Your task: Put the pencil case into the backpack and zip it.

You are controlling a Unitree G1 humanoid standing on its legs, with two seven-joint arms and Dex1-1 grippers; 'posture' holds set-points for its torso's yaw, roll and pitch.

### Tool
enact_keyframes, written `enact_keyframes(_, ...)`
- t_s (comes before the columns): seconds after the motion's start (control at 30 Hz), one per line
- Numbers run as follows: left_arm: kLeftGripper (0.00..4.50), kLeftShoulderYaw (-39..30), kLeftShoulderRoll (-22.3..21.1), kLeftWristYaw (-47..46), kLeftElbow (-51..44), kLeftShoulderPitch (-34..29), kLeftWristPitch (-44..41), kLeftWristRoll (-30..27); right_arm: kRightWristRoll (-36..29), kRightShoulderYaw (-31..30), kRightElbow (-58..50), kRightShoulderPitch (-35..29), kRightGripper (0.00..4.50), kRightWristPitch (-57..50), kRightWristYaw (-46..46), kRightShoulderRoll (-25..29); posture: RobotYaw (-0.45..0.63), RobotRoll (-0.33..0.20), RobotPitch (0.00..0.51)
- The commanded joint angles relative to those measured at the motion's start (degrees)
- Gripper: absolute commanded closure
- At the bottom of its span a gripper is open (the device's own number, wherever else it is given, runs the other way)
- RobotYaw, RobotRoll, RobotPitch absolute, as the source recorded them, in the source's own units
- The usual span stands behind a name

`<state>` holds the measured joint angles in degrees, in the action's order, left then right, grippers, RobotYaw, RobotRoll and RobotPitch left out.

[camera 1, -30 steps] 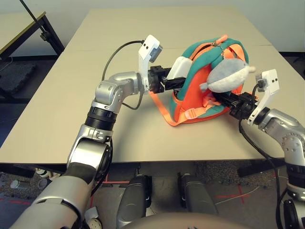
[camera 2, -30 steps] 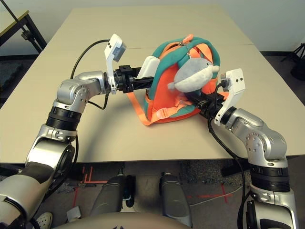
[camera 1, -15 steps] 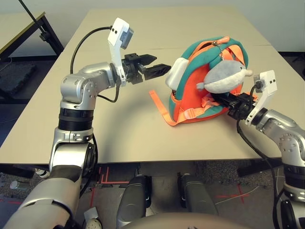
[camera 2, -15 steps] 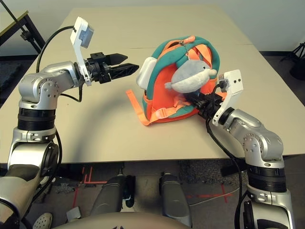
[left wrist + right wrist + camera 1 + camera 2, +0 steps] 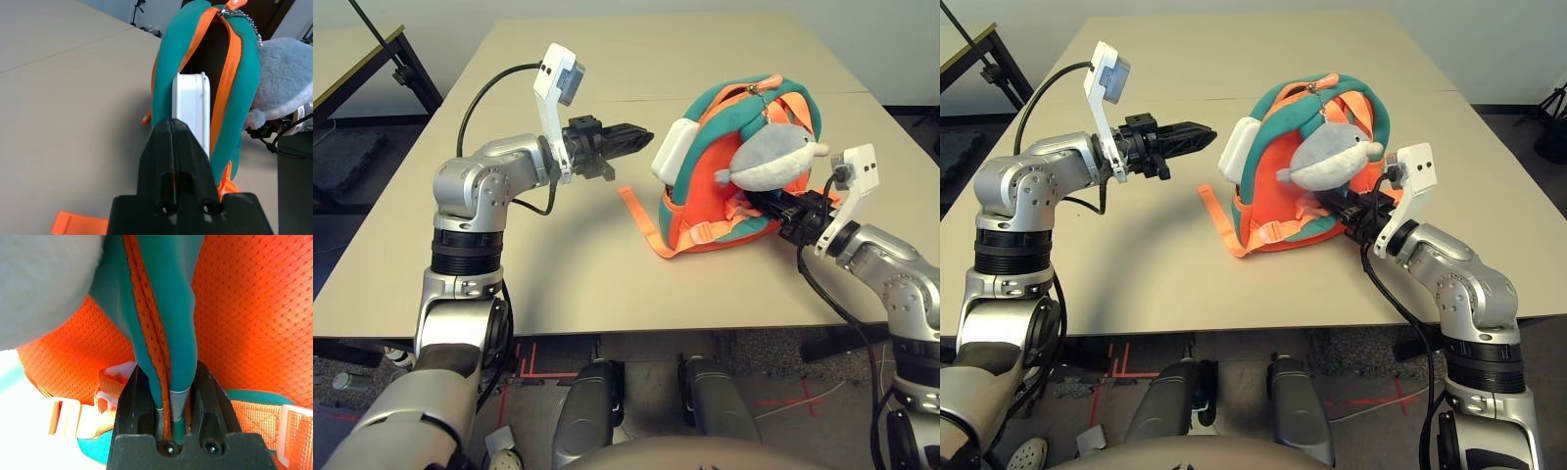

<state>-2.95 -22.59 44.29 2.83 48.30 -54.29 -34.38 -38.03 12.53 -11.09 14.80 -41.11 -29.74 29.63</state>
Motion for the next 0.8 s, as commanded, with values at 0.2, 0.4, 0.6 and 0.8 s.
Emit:
enact_keyframes(0.2, 4.5, 6.51, 6.18, 2.26, 6.89, 1.84, 3.95, 2.44, 1.66, -0.33, 2.35, 0.15, 3.75, 0.23, 0.28, -0.25, -0.21, 0.0, 0.095)
enact_keyframes(0.4, 4.5, 12.19, 9.16, 4.94, 18.08, 1.49, 12.82, 9.27, 2.76, -0.68, 3.04, 0.28, 3.75, 1.32, -0.2, -0.04, -0.22, 0.0, 0.087)
enact_keyframes(0.6, 4.5, 10.07, 11.29, 4.34, 19.85, 1.97, 16.3, 10.17, 2.62, -0.54, 2.3, -0.23, 3.75, 1.33, 0.04, -0.23, -0.23, 0.0, 0.084)
enact_keyframes(0.8, 3.12, 5.43, 5.79, 7.75, 13.62, 0.72, 12.07, 6.08, 2.56, -0.58, 2.07, -0.84, 3.75, 1.28, 0.01, -0.35, -0.22, 0.0, 0.091)
